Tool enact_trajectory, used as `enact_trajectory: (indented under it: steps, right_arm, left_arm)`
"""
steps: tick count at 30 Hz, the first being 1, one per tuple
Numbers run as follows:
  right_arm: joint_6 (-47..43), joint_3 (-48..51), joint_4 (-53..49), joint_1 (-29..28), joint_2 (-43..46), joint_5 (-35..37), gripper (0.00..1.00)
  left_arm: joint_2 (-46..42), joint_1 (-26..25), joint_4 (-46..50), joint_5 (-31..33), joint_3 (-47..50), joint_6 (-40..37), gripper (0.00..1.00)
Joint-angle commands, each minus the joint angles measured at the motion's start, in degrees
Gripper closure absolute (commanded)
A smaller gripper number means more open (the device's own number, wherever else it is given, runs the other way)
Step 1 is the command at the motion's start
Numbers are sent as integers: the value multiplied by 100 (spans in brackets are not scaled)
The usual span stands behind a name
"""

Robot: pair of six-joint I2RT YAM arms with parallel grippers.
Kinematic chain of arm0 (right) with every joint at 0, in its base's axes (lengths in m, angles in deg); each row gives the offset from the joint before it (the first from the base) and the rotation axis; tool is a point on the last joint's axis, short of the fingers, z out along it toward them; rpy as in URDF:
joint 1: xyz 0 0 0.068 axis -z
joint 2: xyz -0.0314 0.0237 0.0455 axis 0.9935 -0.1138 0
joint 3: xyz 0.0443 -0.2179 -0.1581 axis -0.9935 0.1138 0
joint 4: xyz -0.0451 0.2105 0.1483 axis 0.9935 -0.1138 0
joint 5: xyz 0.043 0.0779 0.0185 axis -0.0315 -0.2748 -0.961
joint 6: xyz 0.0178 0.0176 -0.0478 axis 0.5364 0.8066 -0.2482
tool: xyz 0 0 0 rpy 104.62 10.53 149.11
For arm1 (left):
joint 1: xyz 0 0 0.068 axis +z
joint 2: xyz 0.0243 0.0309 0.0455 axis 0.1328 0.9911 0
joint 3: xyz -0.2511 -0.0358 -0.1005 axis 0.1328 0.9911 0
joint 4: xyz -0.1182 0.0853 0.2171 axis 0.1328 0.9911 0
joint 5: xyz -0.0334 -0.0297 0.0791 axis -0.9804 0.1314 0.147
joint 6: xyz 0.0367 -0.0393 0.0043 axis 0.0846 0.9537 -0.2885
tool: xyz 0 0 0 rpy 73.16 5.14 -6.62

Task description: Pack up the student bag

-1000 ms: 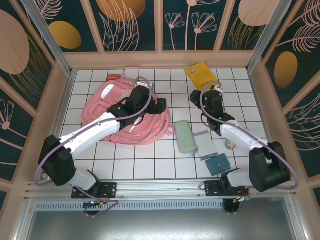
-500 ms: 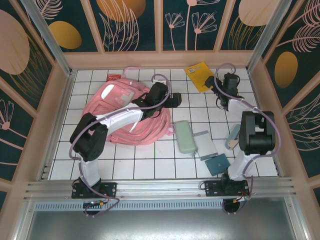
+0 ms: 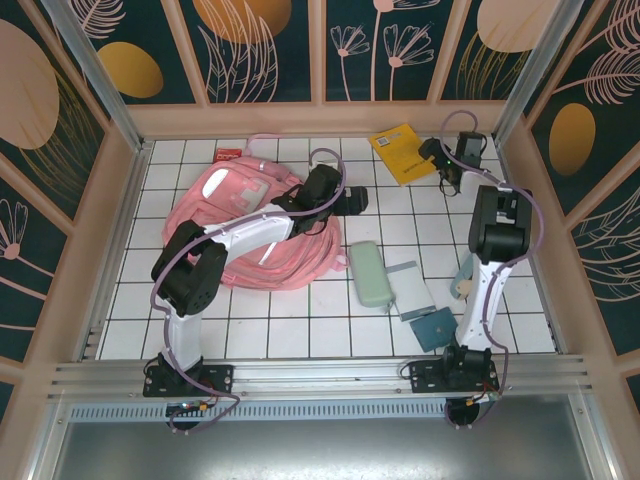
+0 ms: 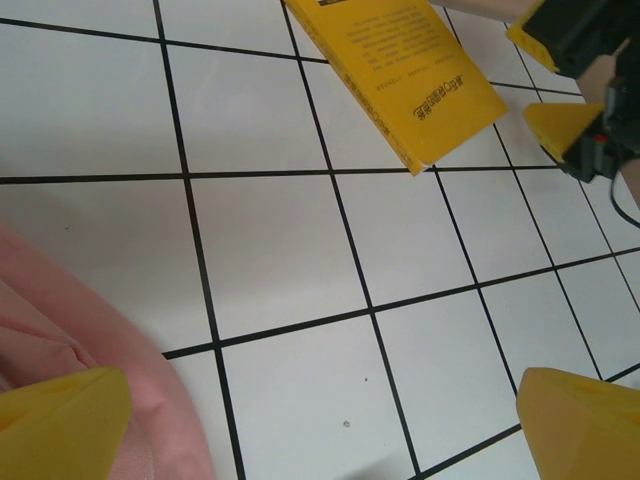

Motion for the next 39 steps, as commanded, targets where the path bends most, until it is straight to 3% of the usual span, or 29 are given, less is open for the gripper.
enact_trajectory:
  steps: [1,7,12,18,25,28,33,39]
  right_arm:
    - [-105,-626,-436,62,-425,-235,1]
    - [-170,-1431,-721,75,-1005,-438,1]
    - [-380,-2368,-1354,-33,-1566,-1142,1]
    - [-404,-1056,-796,-438,-846,-1061,4]
    - [-308,387,-352,-786,33,-750,16]
    - [-379,594,-421,-910,182,-606,22]
    - [-439,652,-504,-1034,277,-359,28]
    - [-436,649,-546,-1072,269,-237,34]
  left_arm:
    - [-17,23,-67,-174,-21,-28,1]
    - [-27,19,1,-158,17,-80,1]
    - [58,29,54,-78,-73,-102,2]
    - [281,107,-270,-117,-77,-133,1]
    - [897,347,-524,-522,-507,59,2]
    - [1220,451,-574,-637,-822,141,6]
    - [1860,608,-684,-867,-1559,242,29]
    - [2873,681,-410,-717,-2935,216,29]
